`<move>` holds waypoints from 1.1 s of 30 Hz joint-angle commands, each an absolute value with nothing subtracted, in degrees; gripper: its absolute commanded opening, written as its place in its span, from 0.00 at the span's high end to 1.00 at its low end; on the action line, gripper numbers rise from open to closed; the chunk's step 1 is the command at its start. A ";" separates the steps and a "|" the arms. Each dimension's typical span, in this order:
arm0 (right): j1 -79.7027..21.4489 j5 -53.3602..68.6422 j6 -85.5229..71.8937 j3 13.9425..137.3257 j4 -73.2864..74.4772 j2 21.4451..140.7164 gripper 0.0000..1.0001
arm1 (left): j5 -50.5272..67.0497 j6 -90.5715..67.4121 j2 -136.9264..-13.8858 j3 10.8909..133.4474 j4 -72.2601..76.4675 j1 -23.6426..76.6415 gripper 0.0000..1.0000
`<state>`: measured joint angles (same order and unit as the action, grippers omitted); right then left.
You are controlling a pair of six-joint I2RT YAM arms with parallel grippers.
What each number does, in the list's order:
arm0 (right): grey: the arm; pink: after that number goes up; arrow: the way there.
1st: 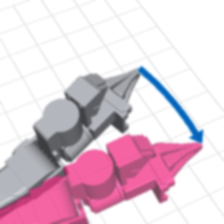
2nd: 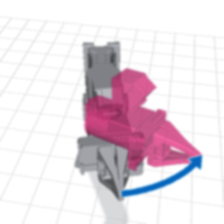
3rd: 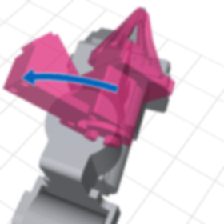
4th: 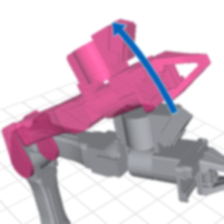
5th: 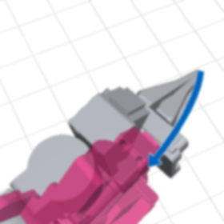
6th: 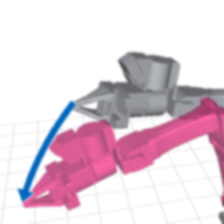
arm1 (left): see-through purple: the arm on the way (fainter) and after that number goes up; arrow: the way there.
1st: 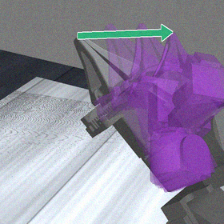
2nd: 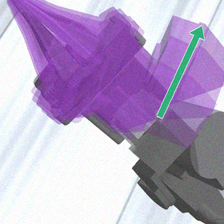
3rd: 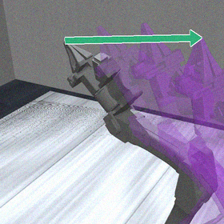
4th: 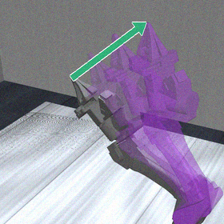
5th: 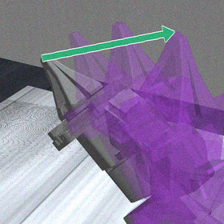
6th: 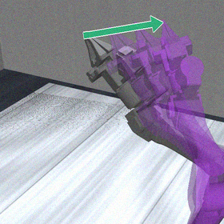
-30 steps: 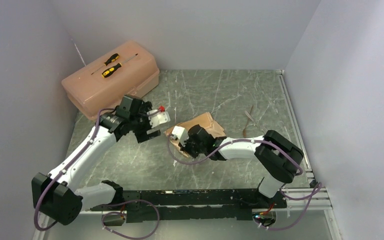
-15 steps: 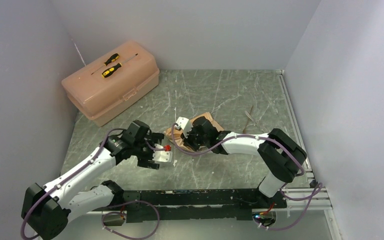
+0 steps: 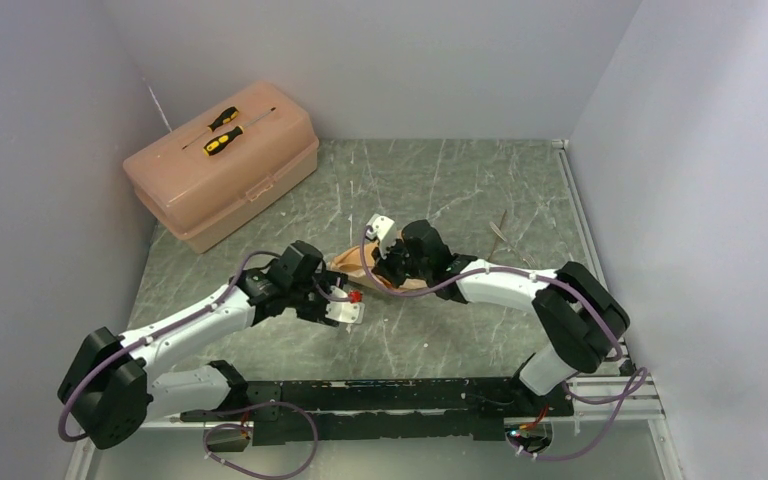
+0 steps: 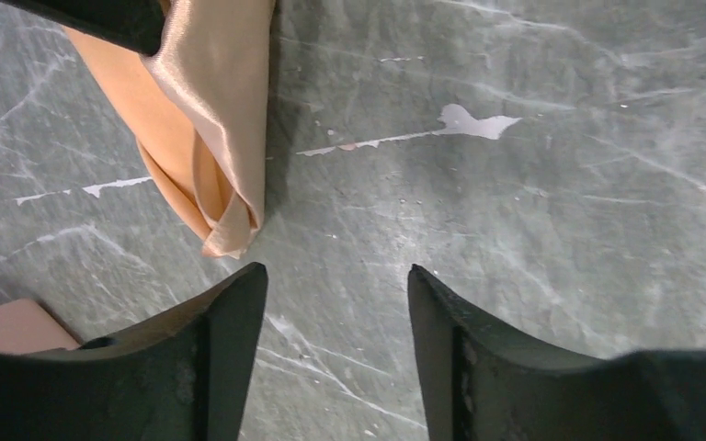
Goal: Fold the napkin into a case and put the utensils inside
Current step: Insert the napkin into the napkin holder.
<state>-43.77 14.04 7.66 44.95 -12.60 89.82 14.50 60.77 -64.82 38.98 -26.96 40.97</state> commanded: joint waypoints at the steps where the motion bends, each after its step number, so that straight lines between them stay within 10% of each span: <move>1: -42.91 15.42 7.35 45.04 -15.97 86.41 1.00 | 11.09 58.45 -66.89 38.71 -18.53 41.56 0.40; 10: -42.80 19.13 7.94 45.23 -13.97 88.01 1.00 | 11.81 55.95 -70.29 40.28 -14.86 42.56 0.35; 33: -41.75 20.15 5.56 45.62 -15.01 89.08 1.00 | 12.86 59.82 -86.93 41.45 -7.98 51.75 0.61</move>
<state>-42.02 18.20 6.33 44.73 -12.60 90.63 14.61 61.19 -83.33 38.79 -12.69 51.33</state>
